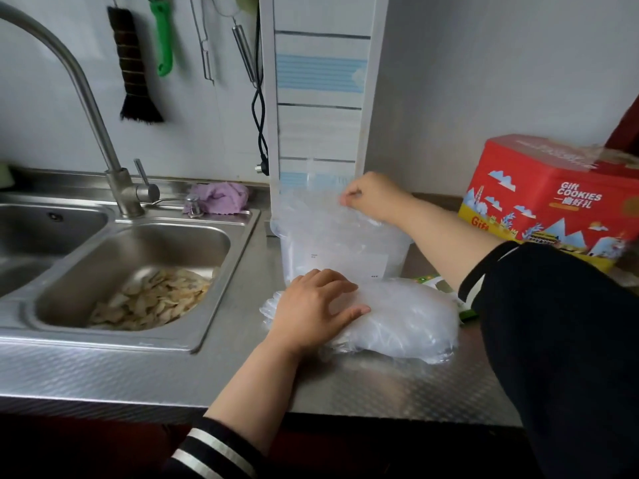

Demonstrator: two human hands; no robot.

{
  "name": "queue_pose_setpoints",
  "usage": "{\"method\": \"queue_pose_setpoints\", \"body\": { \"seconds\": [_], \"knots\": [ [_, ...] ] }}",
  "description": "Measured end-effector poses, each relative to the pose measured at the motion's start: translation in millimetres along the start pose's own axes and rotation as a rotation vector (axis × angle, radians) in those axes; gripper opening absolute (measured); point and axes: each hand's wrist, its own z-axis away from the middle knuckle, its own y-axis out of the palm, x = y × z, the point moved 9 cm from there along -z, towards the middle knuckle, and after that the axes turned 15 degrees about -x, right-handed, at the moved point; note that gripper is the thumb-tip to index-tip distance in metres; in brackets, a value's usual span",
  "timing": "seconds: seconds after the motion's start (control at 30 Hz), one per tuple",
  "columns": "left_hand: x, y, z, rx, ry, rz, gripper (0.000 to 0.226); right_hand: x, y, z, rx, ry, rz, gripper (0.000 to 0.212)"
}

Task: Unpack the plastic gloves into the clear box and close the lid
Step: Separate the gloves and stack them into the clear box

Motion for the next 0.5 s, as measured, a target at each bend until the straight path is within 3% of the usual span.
{"method": "queue_pose_setpoints", "body": {
  "seconds": [0.1,0.27,0.4,0.5],
  "knots": [
    [0,1,0,-0.012,0.019,-0.005,0.038,-17,21,6,0.090,-0.016,0.237,0.023],
    [2,1,0,-0.042,0.032,0.001,0.025,-23,26,8,0.171,-0.020,0.227,0.037],
    [0,4,0,-0.049,0.056,0.015,0.022,-19,-23,13,-0.110,0.043,-0.129,0.032],
    [-1,1,-1,-0.088,0.086,0.013,0.020,1,-70,56,-0.421,-0.115,-0.289,0.019]
  ]
}}
